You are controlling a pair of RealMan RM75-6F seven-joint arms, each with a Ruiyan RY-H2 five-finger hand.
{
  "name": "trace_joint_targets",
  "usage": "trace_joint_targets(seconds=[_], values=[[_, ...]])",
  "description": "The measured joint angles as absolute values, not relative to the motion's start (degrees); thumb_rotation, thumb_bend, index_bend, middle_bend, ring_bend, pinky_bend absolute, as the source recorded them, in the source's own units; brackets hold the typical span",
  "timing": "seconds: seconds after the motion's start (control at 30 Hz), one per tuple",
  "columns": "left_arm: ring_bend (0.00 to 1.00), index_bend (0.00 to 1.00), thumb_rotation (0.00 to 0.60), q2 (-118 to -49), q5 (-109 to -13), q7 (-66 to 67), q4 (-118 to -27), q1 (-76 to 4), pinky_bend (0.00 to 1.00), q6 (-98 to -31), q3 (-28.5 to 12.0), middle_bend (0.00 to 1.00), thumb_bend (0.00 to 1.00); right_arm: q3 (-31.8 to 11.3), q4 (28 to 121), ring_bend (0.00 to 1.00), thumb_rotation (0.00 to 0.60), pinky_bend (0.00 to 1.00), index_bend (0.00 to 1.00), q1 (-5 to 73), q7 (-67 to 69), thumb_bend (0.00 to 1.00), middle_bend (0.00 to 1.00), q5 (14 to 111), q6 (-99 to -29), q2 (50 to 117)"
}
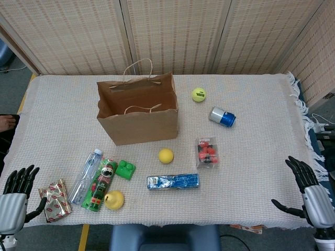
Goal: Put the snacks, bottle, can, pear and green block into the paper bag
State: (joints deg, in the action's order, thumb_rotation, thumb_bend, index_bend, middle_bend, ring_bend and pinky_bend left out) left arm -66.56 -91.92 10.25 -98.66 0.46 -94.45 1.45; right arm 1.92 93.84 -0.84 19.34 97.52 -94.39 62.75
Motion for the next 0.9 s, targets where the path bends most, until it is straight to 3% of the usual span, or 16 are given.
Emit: trace_joint_targets(seconds=[0.37,0.7,0.9], values=[[0.00,0.00,0.600,-65.11,-90.70,9.79,-99.45,0.81,0.00,-91.98,1.77,0.00,0.33,2.01,94.14,0.00,0.600,0.00,0.00,-0.96,19.11,0.00,0.00,97.21,-94.02,62.70],[0.00,0.00,0.600,-61.56,-85.15,15.24,-104.83,0.53,0.00,-80.30,6.75,0.00,0.33,2.12,94.67,0.00,0.600,0.00,0.00,-0.61,19.32,0.00,0.00,97.78,-93.69,62.55],[0.00,0.00,0.600,-64.94,-87.20,19.14,-101.37,0.04,0.00,-78.75,8.29,0.00,0.33,2.21,94.85,0.00,0.600,0.00,0.00,-0.31,19.31,0.00,0.00,98.30,-93.44,62.53]])
